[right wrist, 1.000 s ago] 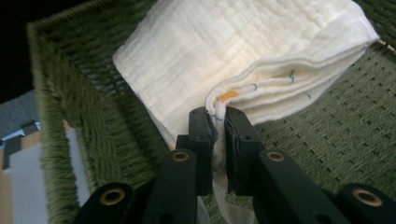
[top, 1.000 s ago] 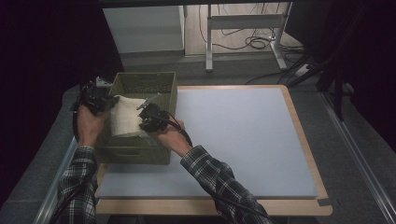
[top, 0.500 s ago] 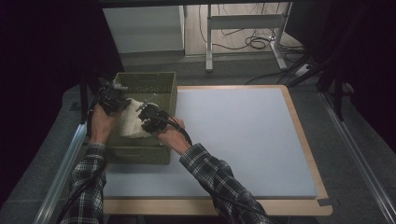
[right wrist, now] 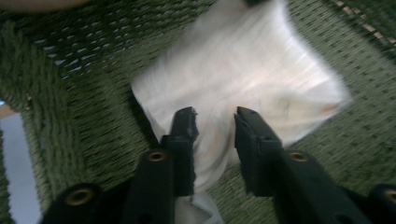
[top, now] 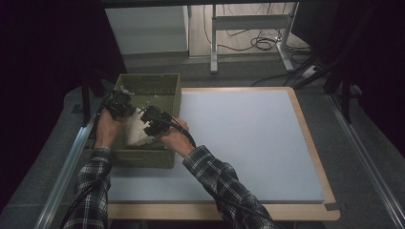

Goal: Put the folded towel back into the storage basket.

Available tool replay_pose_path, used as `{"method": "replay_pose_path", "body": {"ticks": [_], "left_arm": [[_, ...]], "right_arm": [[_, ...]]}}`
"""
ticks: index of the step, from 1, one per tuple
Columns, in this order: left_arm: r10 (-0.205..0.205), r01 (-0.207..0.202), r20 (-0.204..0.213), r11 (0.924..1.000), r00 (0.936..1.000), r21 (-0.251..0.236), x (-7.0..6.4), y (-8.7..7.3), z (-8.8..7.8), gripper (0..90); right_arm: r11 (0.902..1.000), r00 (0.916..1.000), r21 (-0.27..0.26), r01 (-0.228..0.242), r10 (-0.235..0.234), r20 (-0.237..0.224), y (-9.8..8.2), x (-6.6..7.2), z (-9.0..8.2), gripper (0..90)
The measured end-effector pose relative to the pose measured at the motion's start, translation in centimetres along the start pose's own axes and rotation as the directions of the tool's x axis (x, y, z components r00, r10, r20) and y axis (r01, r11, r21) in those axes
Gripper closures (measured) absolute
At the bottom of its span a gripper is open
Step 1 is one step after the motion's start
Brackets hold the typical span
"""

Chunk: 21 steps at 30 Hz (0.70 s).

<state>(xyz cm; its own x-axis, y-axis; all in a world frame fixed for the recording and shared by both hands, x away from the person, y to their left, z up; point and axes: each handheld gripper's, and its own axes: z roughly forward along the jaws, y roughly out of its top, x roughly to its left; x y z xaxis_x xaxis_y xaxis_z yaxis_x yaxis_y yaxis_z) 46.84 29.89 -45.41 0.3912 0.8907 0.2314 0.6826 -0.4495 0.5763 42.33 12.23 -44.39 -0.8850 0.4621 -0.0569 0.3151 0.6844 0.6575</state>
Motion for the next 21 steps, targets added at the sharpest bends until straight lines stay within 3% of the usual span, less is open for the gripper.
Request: {"method": "replay_pose_path", "body": {"ticks": [2,11,21], "left_arm": [[-0.001,0.001,-0.007,1.0000,1.0000,0.000,-0.1,0.1,0.0,60.7],[-0.068,0.070,0.037,0.9963,0.9970,-0.051,-0.1,0.2,-0.7,44.2],[-0.102,0.107,0.077,0.9917,0.9919,-0.072,-0.5,0.2,-1.1,29.2]], "right_arm": [[0.9999,0.9999,-0.012,-0.011,0.011,-0.001,-0.1,-0.3,-0.2,66.7],[0.9985,0.9996,-0.047,-0.028,0.028,-0.005,-0.7,-1.2,-1.3,61.9],[0.9950,0.9993,-0.096,-0.028,0.025,-0.027,-1.2,-1.4,-2.9,42.7]]}}
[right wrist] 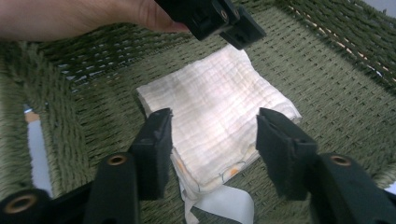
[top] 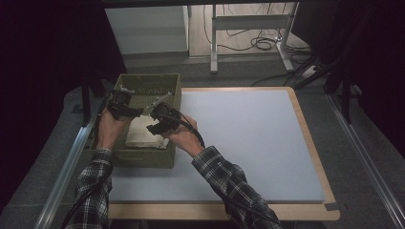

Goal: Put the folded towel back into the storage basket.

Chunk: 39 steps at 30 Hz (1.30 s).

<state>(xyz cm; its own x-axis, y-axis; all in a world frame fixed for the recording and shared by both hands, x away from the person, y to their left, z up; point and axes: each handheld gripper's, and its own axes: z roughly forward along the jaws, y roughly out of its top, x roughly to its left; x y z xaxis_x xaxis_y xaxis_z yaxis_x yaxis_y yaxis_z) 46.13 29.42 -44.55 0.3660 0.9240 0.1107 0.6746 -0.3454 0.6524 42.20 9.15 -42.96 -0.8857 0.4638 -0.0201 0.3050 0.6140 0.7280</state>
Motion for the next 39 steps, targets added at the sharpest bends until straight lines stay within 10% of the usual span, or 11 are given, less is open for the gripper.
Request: {"method": "replay_pose_path", "body": {"ticks": [39], "left_arm": [[-0.044,0.053,0.128,0.9965,0.9908,-0.066,-2.2,-0.8,-1.8,0.8]], "right_arm": [[0.9985,0.9991,-0.054,-0.007,0.004,-0.042,-2.6,-1.6,-4.5,7.4]]}}
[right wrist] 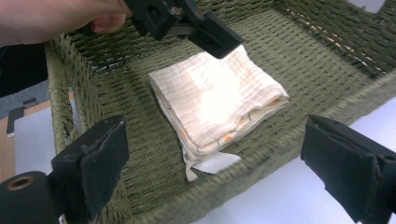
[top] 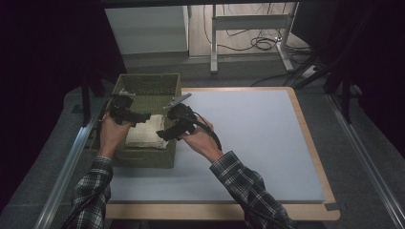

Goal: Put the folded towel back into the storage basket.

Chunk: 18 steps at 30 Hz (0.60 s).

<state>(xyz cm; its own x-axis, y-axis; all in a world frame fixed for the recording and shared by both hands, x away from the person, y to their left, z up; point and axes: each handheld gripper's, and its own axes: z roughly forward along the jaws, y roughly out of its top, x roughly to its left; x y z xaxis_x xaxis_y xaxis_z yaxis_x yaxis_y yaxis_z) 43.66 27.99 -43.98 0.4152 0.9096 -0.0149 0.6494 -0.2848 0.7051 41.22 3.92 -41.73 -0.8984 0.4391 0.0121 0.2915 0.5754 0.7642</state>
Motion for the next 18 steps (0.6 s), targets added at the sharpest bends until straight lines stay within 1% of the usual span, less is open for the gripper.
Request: {"method": "replay_pose_path", "body": {"ticks": [3,5,8,12,18], "left_arm": [[-0.021,0.022,0.035,0.9996,0.9992,-0.016,-0.2,0.0,-0.3,0.1],[-0.027,0.028,0.046,0.9993,0.9986,-0.025,-0.3,0.0,-0.5,0.0],[-0.020,0.022,0.059,0.9992,0.9981,-0.034,-0.7,0.0,-0.7,0.0],[0.004,-0.001,0.070,0.9990,0.9976,-0.044,-1.5,0.2,-0.9,0.0],[0.019,-0.012,0.100,0.9979,0.9948,-0.064,-2.8,0.4,-1.2,0.0]], "right_arm": [[1.0000,1.0000,-0.004,-0.003,0.003,0.002,-0.3,-0.3,-0.6,6.2],[0.9999,0.9999,-0.010,-0.007,0.007,0.009,-0.6,-0.6,-1.0,5.7],[0.9996,0.9998,-0.020,-0.018,0.018,0.011,-1.1,-1.0,-1.5,5.0],[0.9990,0.9992,-0.025,-0.036,0.037,0.017,-1.9,-1.6,-2.3,4.5],[0.9983,0.9984,-0.028,-0.050,0.051,0.026,-3.2,-2.3,-3.7,4.2]]}}
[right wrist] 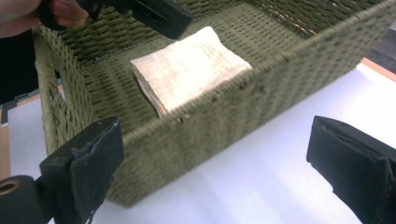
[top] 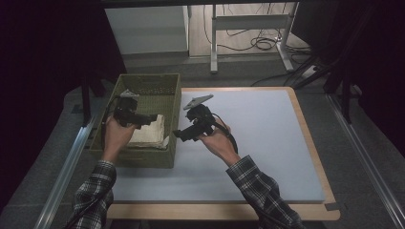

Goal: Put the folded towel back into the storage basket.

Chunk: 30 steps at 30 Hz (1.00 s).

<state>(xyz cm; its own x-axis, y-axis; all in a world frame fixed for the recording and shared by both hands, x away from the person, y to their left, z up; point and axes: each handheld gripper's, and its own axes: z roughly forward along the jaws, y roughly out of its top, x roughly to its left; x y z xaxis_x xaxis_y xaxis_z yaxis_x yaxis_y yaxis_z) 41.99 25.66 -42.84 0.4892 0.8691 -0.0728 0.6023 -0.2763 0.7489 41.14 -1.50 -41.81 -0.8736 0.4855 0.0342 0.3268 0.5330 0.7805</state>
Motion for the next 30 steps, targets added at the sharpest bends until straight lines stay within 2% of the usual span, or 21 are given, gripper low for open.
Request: {"method": "replay_pose_path", "body": {"ticks": [15,30], "left_arm": [[0.083,-0.082,0.042,0.9966,0.9957,-0.009,-4.6,0.3,0.9,0.0],[0.125,-0.124,0.097,0.9922,0.9874,-0.014,-8.4,1.1,1.5,0.1]], "right_arm": [[0.9995,0.9988,-0.003,-0.033,0.033,0.037,-3.9,-2.3,-3.7,4.2],[0.9970,0.9938,0.005,-0.078,0.077,0.080,-8.4,-4.6,-7.6,4.2]]}}
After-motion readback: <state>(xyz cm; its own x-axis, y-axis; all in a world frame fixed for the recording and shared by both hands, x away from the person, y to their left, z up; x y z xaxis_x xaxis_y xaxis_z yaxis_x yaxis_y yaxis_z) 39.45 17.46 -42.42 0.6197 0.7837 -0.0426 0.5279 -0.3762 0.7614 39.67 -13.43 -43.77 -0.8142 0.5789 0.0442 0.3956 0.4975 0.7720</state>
